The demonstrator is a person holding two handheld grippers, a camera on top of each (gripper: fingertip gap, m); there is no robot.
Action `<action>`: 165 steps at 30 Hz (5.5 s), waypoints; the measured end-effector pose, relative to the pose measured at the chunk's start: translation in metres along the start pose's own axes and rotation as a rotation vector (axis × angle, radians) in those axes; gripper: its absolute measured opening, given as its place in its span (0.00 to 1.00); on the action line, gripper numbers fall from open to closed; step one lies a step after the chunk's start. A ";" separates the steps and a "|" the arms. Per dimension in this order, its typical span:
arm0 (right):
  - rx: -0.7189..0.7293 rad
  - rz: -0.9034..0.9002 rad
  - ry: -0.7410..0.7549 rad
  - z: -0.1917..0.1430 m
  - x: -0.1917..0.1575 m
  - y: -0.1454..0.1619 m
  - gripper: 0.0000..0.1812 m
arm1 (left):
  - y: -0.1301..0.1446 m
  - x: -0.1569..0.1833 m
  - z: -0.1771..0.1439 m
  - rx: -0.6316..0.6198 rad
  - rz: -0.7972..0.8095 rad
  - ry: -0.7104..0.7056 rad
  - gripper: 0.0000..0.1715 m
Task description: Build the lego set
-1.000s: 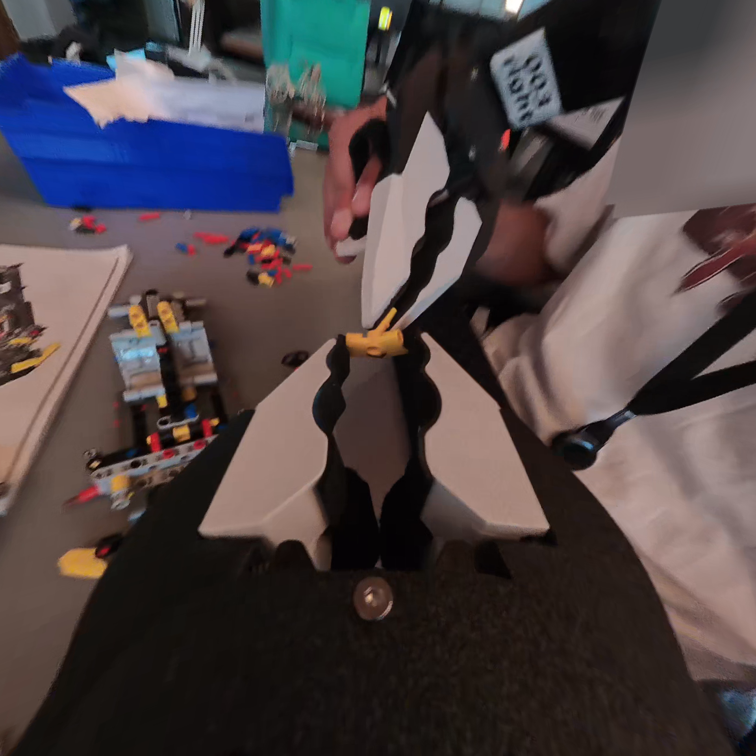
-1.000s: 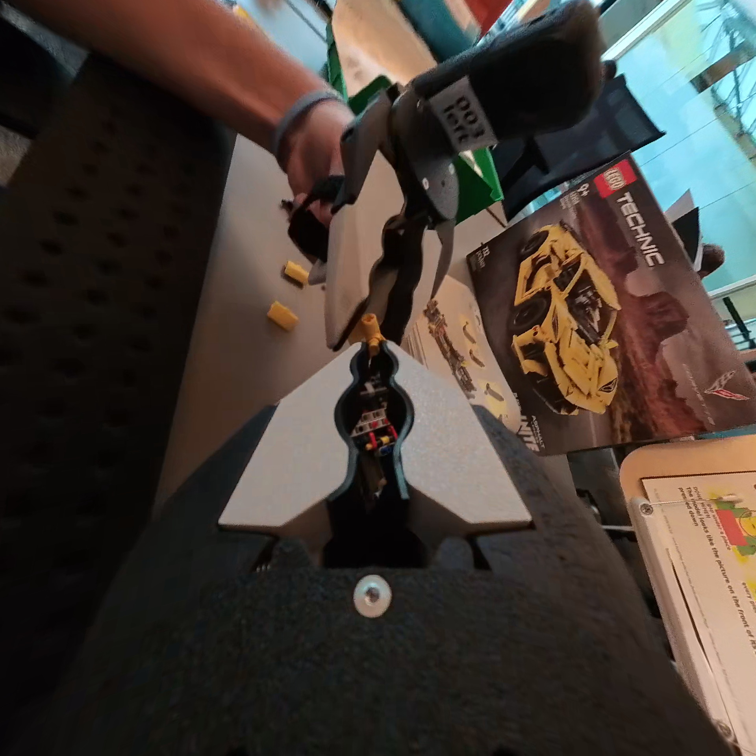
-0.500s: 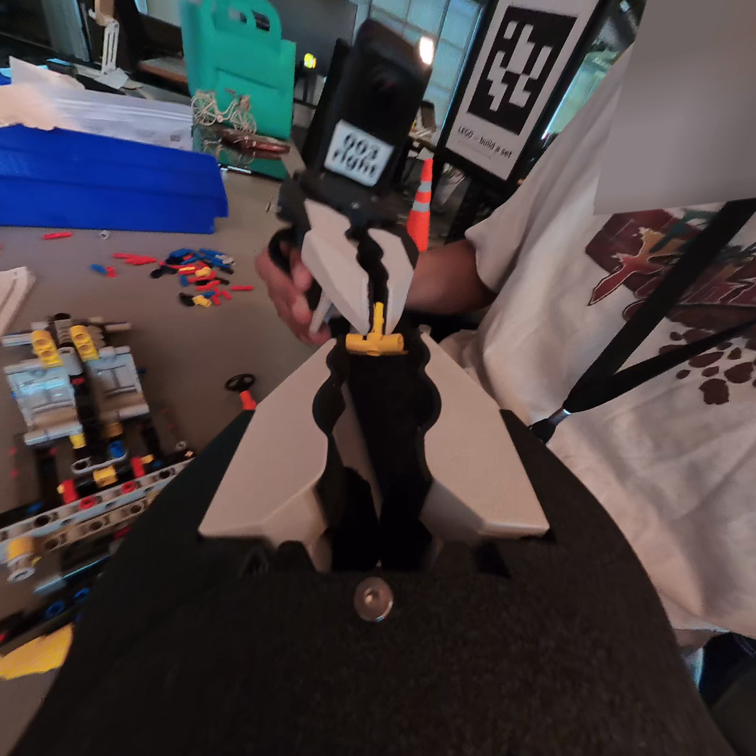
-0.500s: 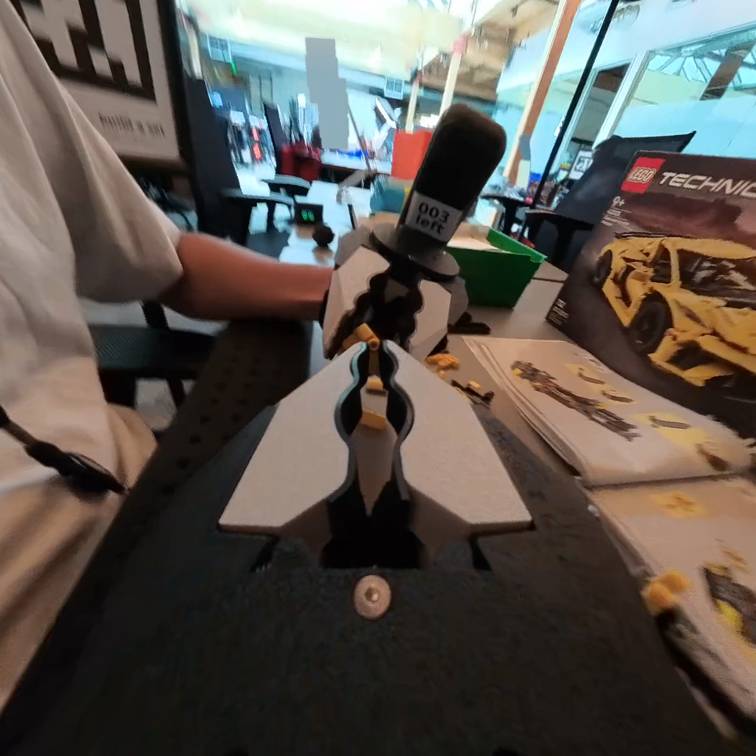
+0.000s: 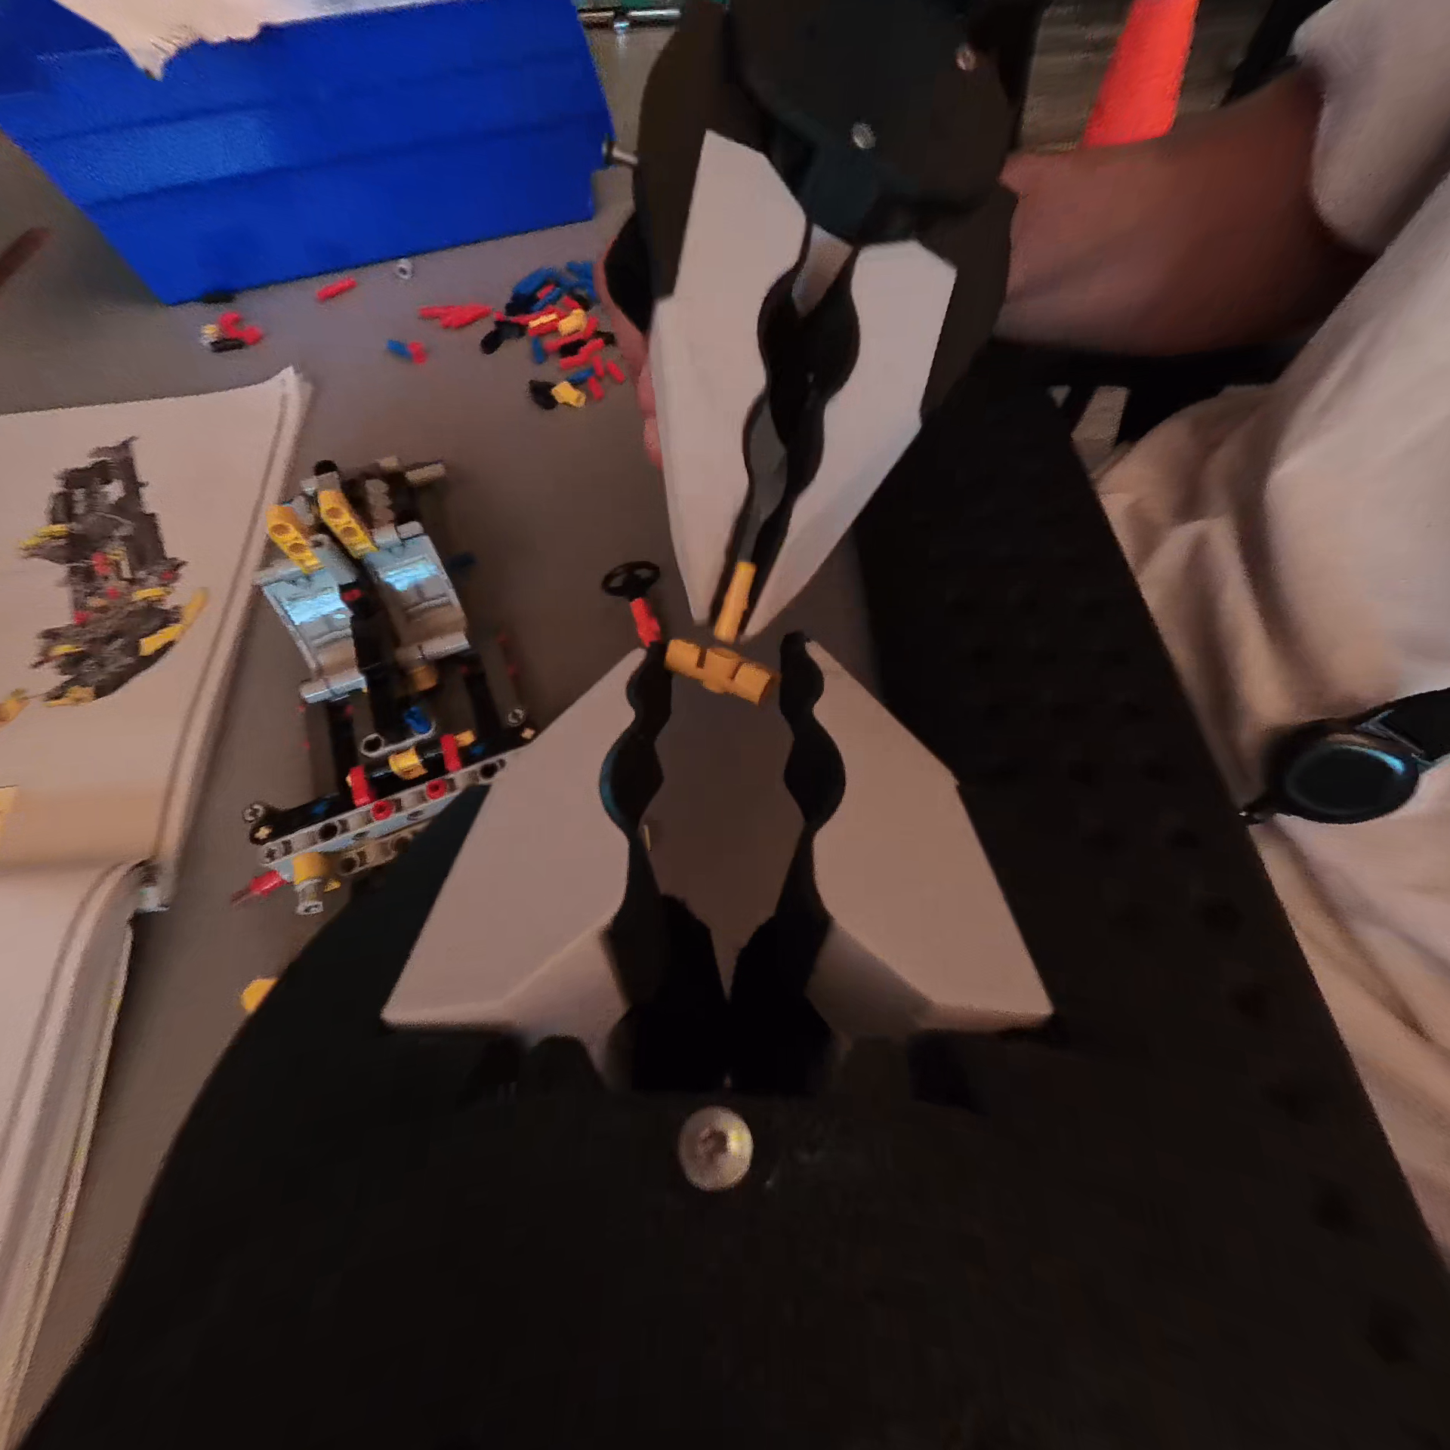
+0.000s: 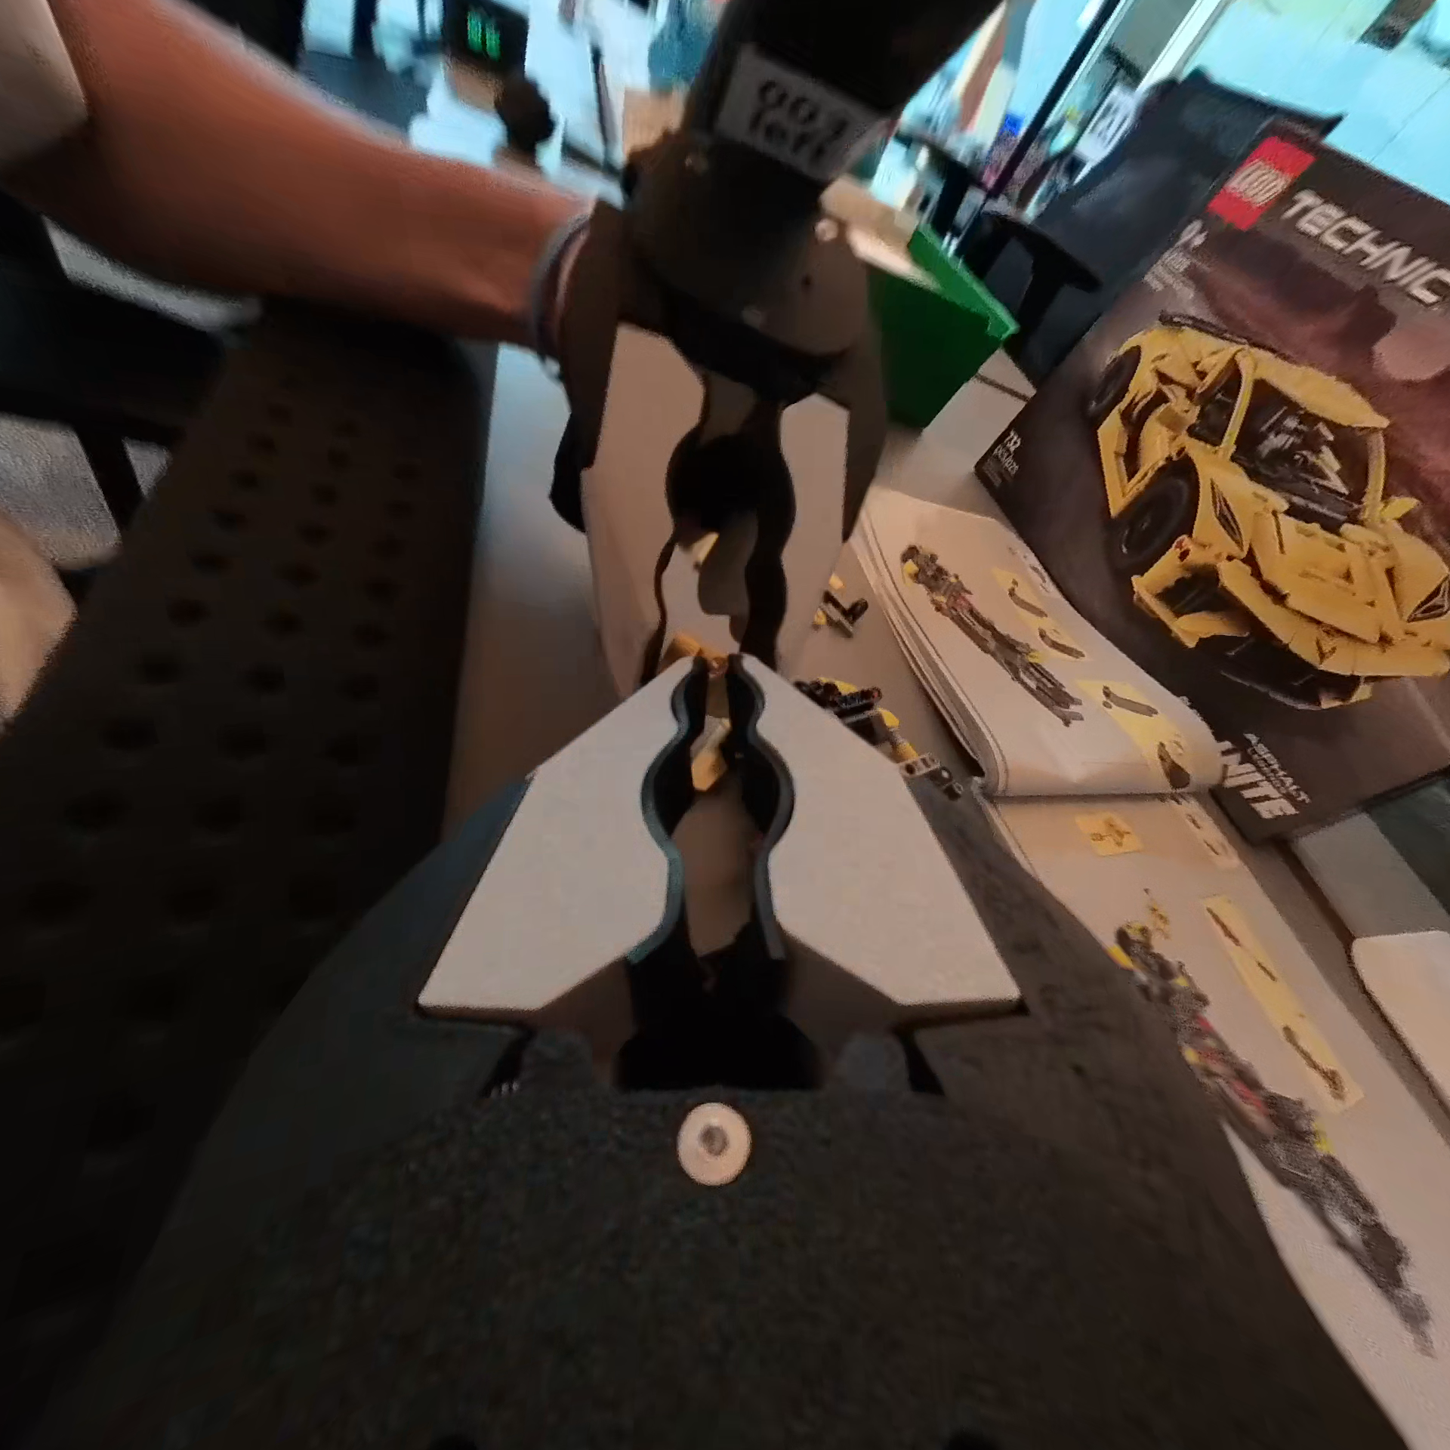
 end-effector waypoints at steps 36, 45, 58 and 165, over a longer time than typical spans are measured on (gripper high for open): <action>0.121 0.297 -0.010 -0.022 0.009 0.025 0.02 | 0.039 0.024 0.031 -0.287 -0.171 -0.051 0.05; -0.180 0.240 -0.040 -0.014 -0.004 0.036 0.02 | 0.036 0.018 0.040 -0.244 -0.040 -0.099 0.03; -0.639 0.000 -0.078 0.022 -0.035 0.028 0.02 | 0.036 0.017 0.042 -0.249 -0.057 -0.078 0.03; 0.093 0.633 -0.198 -0.005 0.027 0.035 0.06 | 0.009 0.023 0.011 0.013 0.491 -0.716 0.03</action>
Point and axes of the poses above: each gripper's, where its closed fingertips meet, z out along the fingers, y out of its underside, x = y × z across the jaws, the point moved 8 cm from there along -z, back along the fingers, and after that the axes turned 6 degrees about -x, right-handed, at the moved point
